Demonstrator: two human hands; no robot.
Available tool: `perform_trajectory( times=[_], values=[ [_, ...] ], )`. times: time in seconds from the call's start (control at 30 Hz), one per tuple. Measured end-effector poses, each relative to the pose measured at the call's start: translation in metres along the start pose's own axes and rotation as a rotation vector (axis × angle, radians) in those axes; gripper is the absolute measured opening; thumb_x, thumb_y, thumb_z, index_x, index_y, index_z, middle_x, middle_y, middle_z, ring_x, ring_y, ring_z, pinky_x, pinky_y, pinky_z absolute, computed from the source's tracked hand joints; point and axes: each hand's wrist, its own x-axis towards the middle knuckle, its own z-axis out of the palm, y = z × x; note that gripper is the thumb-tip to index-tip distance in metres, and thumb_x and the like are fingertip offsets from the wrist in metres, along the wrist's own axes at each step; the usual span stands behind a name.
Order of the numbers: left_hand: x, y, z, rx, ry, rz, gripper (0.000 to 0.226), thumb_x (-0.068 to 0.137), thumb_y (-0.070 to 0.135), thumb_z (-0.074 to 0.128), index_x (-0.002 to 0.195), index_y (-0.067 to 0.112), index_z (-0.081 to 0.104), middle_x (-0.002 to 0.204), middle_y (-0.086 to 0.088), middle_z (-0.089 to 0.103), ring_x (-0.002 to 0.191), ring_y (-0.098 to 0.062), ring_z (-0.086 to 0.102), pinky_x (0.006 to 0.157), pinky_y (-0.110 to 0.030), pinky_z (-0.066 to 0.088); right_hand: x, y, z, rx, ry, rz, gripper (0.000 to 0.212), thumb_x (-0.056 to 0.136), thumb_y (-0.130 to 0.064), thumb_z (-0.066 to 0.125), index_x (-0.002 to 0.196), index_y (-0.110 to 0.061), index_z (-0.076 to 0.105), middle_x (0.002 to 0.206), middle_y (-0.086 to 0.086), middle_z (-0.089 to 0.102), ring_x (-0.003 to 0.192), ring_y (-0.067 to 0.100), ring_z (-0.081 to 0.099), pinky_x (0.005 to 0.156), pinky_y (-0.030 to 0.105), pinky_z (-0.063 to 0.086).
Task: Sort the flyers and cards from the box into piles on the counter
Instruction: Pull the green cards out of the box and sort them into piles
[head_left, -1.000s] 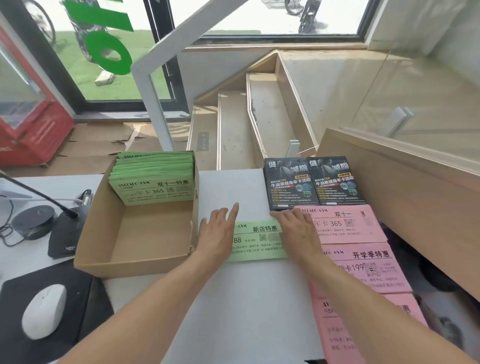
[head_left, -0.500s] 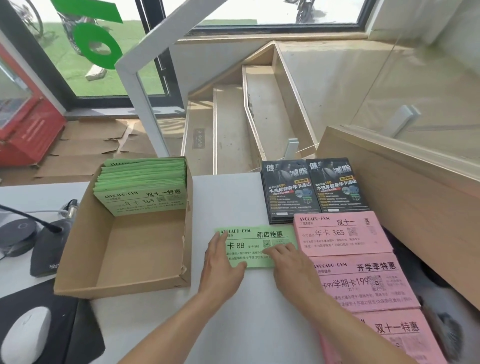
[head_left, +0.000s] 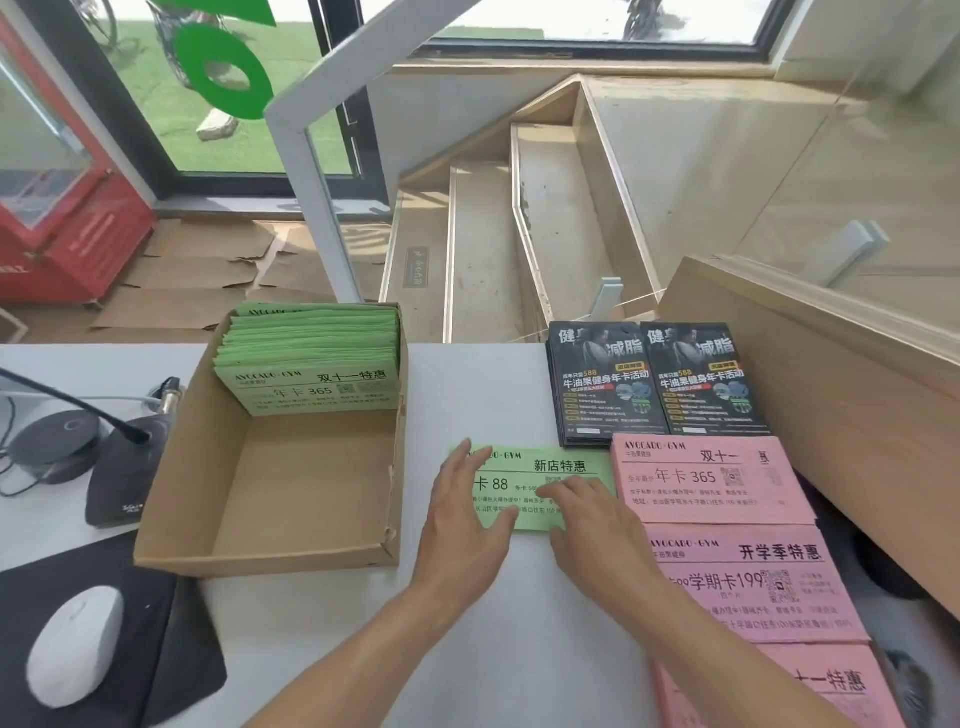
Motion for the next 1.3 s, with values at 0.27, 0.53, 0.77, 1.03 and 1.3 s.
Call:
perform_trajectory(
  times=[0.27,0.53,0.77,1.03,1.3],
  values=[
    [0.049,0.022,-0.123,-0.012,0.393,0.26,0.05,0.091,0.012,0.071,0.138,0.023,0.056,0.15,0.014,0.046,0.142,-0.002,0.036,0.116,-0.019,0.027,0.054,-0.077,-0.046,0.261,0.257,-0.257,0.039,0.094,-0.019,0.061,0.13,-0.032,0.059,0.123,-0.018,0.06,0.115,0.007,0.051,0.092,0.026,0.044],
    [0.122,-0.092,-0.222,0.622,0.229,0.089,0.102,0.086,0.022,0.077,0.161,0.024,0.008,0.169,0.0,0.006,0.156,-0.018,-0.001,0.127,-0.039,0.009,0.13,-0.166,-0.045,0.064,0.056,-0.407,0.06,0.101,-0.029,0.051,0.156,-0.026,0.028,0.166,-0.002,0.016,0.153,0.019,0.012,0.124,0.034,0.009],
    [0.106,-0.119,-0.203,0.602,0.187,0.18,0.099,0.091,0.021,0.07,0.161,0.023,0.0,0.169,0.003,0.004,0.155,-0.014,-0.008,0.126,-0.04,-0.006,0.136,-0.174,-0.015,-0.05,0.164,-0.377,0.061,0.096,-0.023,0.052,0.154,-0.027,0.034,0.162,0.0,0.029,0.152,0.018,0.02,0.125,0.032,0.0],
    [0.115,-0.117,-0.198,0.518,0.362,0.181,0.091,0.08,0.005,0.07,0.158,0.019,0.025,0.155,-0.01,0.042,0.151,-0.02,0.026,0.127,-0.04,0.005,0.136,-0.176,-0.006,-0.088,0.415,-0.44,0.045,0.074,-0.002,0.071,0.114,-0.022,0.065,0.096,-0.005,0.07,0.09,0.024,0.062,0.094,0.031,0.034],
    [0.114,-0.117,-0.204,0.473,0.41,0.199,0.092,0.073,0.008,0.082,0.153,0.022,0.038,0.146,-0.011,0.052,0.143,-0.025,0.036,0.122,-0.038,0.023,0.136,-0.184,-0.013,-0.117,0.285,-0.465,0.078,0.081,-0.007,0.067,0.151,-0.021,0.036,0.121,0.001,0.06,0.097,0.026,0.058,0.085,0.035,0.045]
  ],
)
